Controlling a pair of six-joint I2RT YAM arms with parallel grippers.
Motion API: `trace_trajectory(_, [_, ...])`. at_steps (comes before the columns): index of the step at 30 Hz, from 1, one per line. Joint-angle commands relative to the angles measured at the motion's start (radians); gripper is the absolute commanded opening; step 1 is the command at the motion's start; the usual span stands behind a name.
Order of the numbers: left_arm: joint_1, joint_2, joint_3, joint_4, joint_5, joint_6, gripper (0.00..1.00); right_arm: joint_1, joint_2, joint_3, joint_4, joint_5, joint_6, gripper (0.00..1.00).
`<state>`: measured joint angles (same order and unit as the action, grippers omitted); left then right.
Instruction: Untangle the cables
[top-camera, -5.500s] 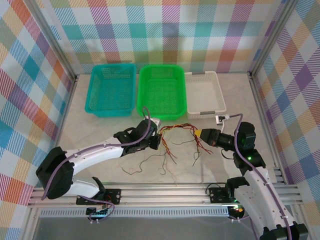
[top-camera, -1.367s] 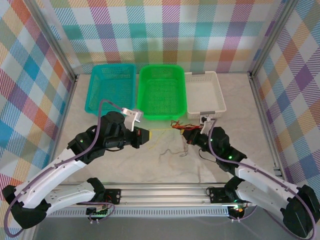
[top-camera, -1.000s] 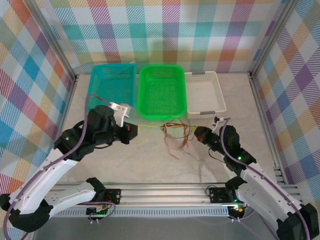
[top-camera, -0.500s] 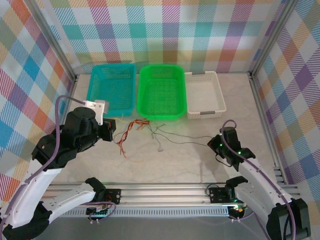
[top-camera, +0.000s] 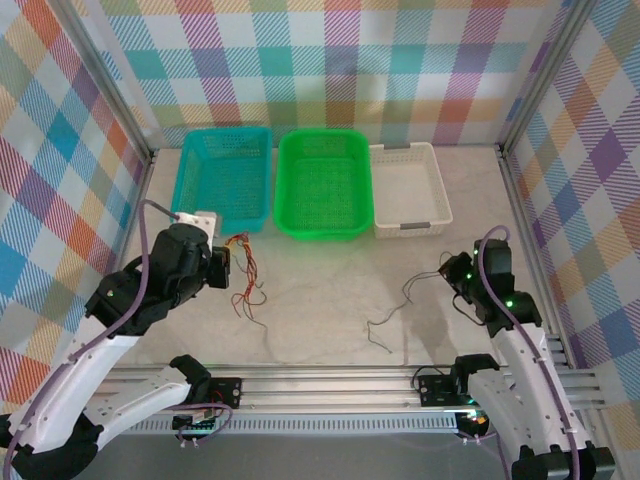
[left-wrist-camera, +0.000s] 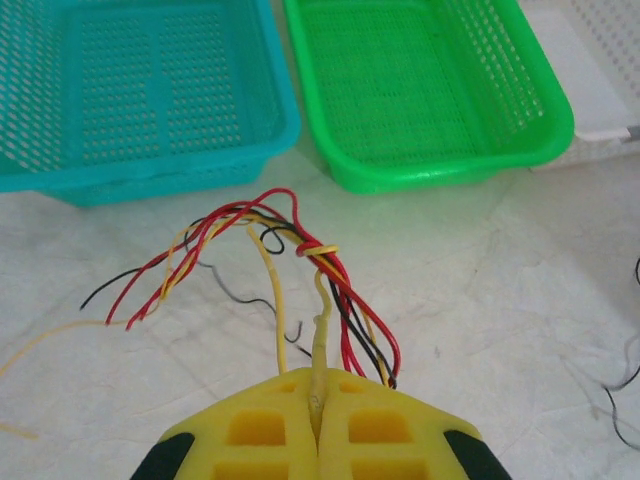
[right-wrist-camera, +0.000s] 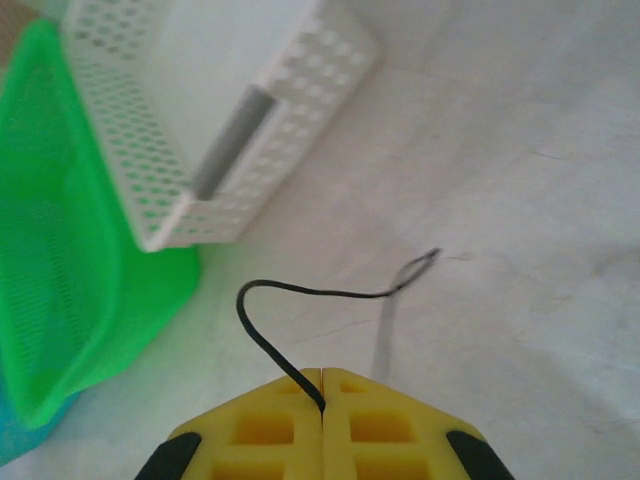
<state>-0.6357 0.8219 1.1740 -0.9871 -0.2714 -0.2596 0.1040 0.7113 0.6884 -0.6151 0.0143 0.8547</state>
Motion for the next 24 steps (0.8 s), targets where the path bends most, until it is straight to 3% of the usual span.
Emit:
trace_trajectory(1, [0.011,-0.016,-0.052,0.108,0.092,0.019,0.00,-0.003,0.035,0.142,-0.012,-0.133,-0.085,0.00])
trace_trajectory(11, [0.012,-0.030,-0.167,0.258,0.240,0.020,0.00,0.011,0.259,0.690,-0.119,-0.215,-0.233,0.00])
trace_trajectory(17, [0.012,-0.055,-0.202,0.299,0.260,0.016,0.00,0.015,0.462,0.966,-0.132,-0.319,-0.273,0.00])
trace_trajectory(24, [0.012,-0.064,-0.232,0.318,0.271,0.015,0.00,0.018,0.690,1.229,-0.138,-0.320,-0.324,0.00])
